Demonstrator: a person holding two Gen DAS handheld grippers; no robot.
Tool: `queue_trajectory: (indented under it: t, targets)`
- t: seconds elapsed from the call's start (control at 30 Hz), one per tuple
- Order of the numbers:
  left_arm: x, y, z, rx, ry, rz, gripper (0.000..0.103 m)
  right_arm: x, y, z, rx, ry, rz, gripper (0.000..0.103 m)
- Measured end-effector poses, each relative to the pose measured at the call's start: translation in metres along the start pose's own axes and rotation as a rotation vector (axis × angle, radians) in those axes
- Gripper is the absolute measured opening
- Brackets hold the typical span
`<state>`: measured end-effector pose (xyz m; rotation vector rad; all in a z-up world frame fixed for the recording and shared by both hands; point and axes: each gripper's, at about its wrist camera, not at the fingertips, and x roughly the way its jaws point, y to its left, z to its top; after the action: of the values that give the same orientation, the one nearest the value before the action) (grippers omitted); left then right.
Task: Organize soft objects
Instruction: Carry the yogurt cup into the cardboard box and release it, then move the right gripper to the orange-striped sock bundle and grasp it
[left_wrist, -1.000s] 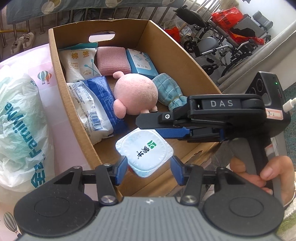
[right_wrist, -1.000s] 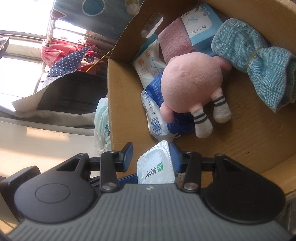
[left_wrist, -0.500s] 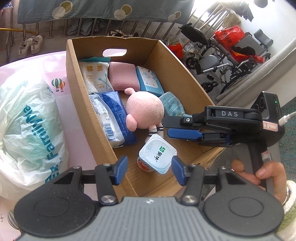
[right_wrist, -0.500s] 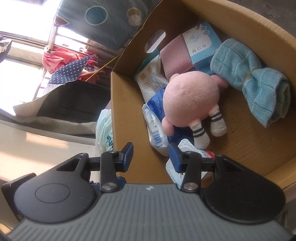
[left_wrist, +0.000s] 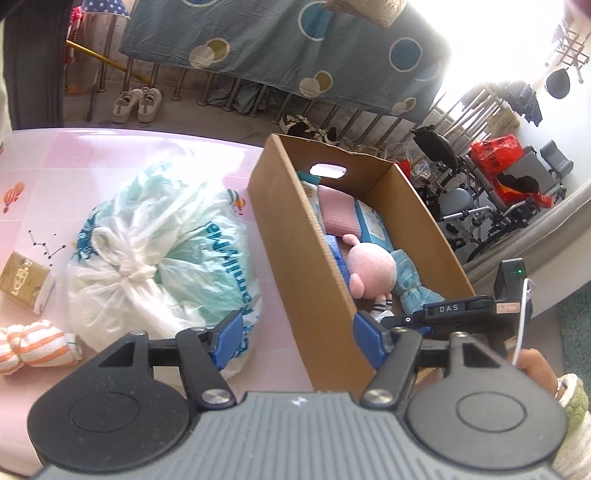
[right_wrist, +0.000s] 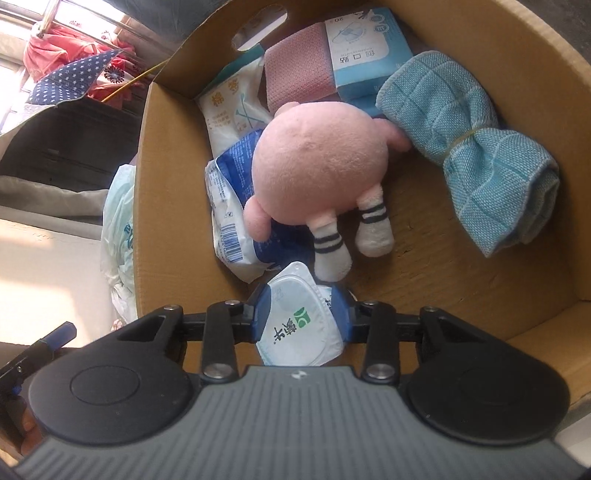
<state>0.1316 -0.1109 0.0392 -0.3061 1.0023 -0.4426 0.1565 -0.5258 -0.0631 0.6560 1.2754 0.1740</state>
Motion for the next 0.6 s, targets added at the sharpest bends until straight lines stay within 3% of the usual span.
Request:
queue_trajectory:
  t: [0.37, 0.5, 0.6]
  targets:
    - [-0.058, 0.097, -0.046, -0.116, -0.083, 0.175, 0.067, 0.015, 0.016, -0.015, 0.037, 0.004, 0.073, 0.03]
    - [-0.077, 0.109, -0.065, -0.083, -0.13, 0.276, 0.069, 0.009, 0.018, -0.015, 0.039, -0.007, 0.1, 0.035]
    - [-0.089, 0.118, -0.078, -0.059, -0.15, 0.355, 0.071, -0.012, 0.024, -0.015, 0.007, -0.073, 0.092, 0.038]
